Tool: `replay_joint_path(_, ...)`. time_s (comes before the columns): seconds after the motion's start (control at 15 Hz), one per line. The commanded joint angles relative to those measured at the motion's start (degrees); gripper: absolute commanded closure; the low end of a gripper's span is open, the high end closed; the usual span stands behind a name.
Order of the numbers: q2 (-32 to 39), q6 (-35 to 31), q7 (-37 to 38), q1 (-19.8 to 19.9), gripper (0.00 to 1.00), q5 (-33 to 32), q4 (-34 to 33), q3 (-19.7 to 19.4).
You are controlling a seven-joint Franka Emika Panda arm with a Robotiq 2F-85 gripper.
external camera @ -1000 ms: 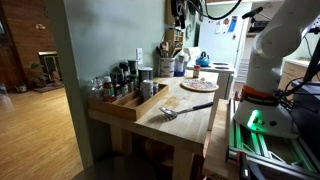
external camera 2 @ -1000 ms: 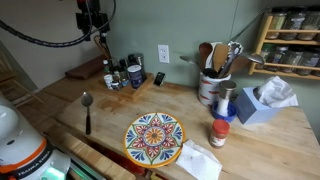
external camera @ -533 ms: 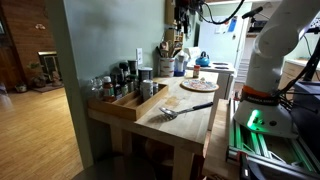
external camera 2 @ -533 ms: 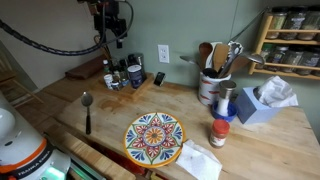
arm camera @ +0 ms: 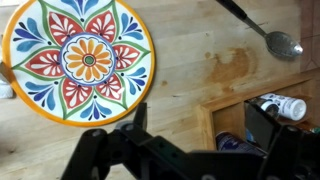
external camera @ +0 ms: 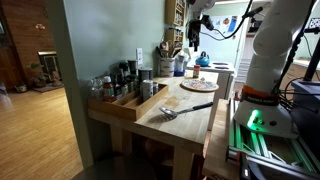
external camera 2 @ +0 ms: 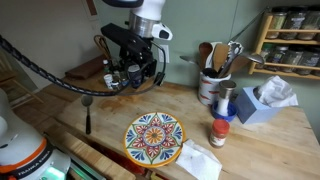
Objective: Move the yellow tray backwards
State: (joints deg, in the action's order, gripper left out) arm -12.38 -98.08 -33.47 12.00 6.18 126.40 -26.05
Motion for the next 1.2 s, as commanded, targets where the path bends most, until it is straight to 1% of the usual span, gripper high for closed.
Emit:
replay_joint_path(0.0,7.14,-4.89,-10.66,3.75,0.00,4.03,1.19,-3.18)
replay_joint_path(0.13,11.68,-7.64,-14.73,6.42,0.00,5.87,0.96,-4.14)
replay_joint_path(0.27,17.06,-8.00,-16.00,9.60,0.00,8.33,-0.83,-4.68)
replay_joint_path(0.33,19.95,-5.22,-17.14,11.01,0.00,8.10,-2.62,-4.39)
replay_joint_path(0.4,14.14,-7.23,-14.36,10.71,0.00,5.91,0.64,-2.48)
replay_joint_path(0.53,17.81,-7.18,-15.79,12.71,0.00,6.36,-0.53,-2.35)
replay_joint_path(0.87,20.00,-7.13,-16.70,13.34,0.00,6.38,-2.53,-1.77)
replay_joint_path(1.13,25.86,-4.86,-20.25,17.30,0.00,8.48,-7.75,-1.76)
